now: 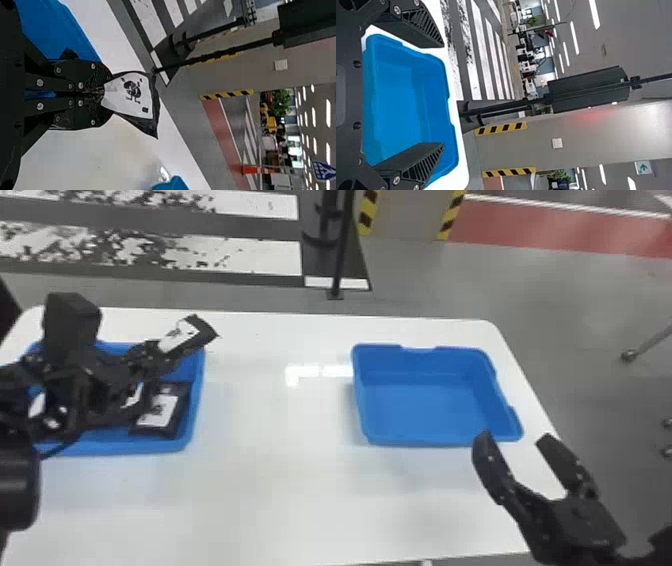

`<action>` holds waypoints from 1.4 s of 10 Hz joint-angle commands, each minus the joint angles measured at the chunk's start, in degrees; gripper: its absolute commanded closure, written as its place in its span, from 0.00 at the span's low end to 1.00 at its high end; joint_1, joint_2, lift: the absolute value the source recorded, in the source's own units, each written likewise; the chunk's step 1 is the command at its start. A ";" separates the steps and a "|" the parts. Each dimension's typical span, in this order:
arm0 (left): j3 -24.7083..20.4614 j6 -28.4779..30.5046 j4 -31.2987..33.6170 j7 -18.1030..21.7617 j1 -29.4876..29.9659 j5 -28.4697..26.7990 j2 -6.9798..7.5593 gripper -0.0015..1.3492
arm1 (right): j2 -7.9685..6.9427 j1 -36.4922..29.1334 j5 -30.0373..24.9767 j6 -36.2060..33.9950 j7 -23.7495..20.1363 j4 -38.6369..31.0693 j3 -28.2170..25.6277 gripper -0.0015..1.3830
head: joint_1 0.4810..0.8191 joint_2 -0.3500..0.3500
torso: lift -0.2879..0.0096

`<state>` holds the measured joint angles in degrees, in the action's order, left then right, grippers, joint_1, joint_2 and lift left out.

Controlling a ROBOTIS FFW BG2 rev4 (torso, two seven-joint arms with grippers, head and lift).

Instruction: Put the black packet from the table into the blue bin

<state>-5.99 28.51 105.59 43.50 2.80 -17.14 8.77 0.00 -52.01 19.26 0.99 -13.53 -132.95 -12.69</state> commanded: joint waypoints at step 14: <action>-16.98 -28.93 19.49 -14.50 35.17 26.28 -8.92 0.15 | -0.05 -0.87 0.39 0.00 0.00 -0.57 -0.10 0.10 | 0.63 0.63 | 0.60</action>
<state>-23.76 2.31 123.87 29.15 35.04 6.09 0.04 0.00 -52.66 19.55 0.99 -13.53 -133.45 -12.74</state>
